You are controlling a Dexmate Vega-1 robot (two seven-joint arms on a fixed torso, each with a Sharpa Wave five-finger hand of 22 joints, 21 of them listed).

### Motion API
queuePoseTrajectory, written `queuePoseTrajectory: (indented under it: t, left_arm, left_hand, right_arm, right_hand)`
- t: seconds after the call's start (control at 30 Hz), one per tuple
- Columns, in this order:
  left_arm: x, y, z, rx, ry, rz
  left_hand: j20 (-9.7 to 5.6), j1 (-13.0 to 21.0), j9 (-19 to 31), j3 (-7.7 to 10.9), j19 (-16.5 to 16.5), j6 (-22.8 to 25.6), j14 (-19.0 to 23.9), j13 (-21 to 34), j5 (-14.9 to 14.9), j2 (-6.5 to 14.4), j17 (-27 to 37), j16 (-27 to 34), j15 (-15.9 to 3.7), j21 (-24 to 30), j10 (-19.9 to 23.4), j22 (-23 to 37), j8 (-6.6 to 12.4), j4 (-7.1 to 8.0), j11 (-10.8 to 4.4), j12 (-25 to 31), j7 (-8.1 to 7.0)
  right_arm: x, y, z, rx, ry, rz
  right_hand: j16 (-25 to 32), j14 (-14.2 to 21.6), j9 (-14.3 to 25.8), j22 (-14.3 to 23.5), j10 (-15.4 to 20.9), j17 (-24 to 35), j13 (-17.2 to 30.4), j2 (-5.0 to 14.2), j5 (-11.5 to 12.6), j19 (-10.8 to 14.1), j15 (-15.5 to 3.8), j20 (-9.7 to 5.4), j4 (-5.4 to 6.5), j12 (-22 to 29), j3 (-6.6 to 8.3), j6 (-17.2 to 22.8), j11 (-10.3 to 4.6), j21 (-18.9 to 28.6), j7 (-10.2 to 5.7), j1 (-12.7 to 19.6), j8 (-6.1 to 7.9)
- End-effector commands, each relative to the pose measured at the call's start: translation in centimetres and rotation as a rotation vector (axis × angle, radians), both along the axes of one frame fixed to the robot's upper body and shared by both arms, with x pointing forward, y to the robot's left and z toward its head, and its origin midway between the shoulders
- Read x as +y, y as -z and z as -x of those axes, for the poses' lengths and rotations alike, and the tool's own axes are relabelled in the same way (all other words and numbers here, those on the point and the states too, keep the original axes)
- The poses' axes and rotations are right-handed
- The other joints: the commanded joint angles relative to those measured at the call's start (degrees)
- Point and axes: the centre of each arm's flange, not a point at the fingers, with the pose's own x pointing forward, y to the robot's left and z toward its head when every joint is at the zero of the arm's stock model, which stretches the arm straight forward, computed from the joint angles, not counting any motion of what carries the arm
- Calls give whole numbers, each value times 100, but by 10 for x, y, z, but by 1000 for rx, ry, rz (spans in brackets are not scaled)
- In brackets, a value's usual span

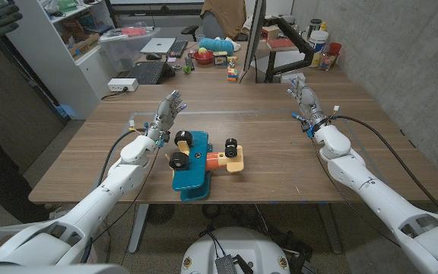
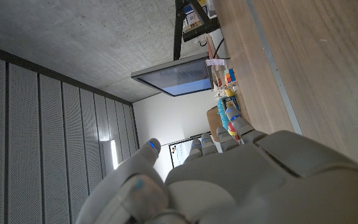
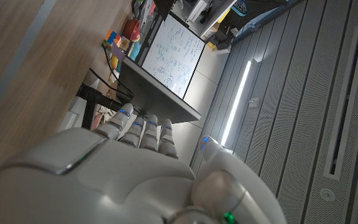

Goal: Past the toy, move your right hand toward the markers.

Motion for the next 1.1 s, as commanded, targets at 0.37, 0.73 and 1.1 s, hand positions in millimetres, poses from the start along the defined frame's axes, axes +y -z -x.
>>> queuePoseTrajectory:
  t: [0.37, 0.73, 1.1]
  left_arm:
    - [-6, -7, 3, -30, 22, -35]
    - [-10, -10, 5, -33, 17, -48]
    - [-14, -13, 5, -36, 22, -62]
  left_hand:
    - [-219, -57, 9, 36, 15, 36, -4, 17, 43, 245, 14, 25, -183, -20, -1, 14, 45, -7, 22, 29, -7]
    - [-218, -70, 9, 38, 18, 41, 2, 17, 44, 241, 14, 25, -184, -35, 6, 15, 43, -7, 21, 30, -5]
    - [-220, -83, 8, 41, 22, 37, -3, 16, 47, 241, 13, 20, -190, -52, 3, 15, 37, -8, 21, 27, -7]
  right_arm:
    - [-7, -43, -3, -138, 138, 102]
    - [-20, -56, -3, -180, 187, 122]
    - [-35, -76, 3, -261, 257, 152]
  right_hand:
    - [-52, -101, 17, 20, -40, 5, 30, 200, -17, -120, 74, -205, -138, -24, 13, -28, 79, -72, -8, 158, -38]
    - [-58, -132, 16, 17, -44, 5, 30, 190, -22, -135, 56, -205, -179, -28, 16, -27, 79, -91, -16, 202, -42]
    - [-65, -181, 16, 16, -64, 7, 31, 193, -27, -184, 42, -219, -216, -39, 16, -31, 57, -127, -21, 245, -48]
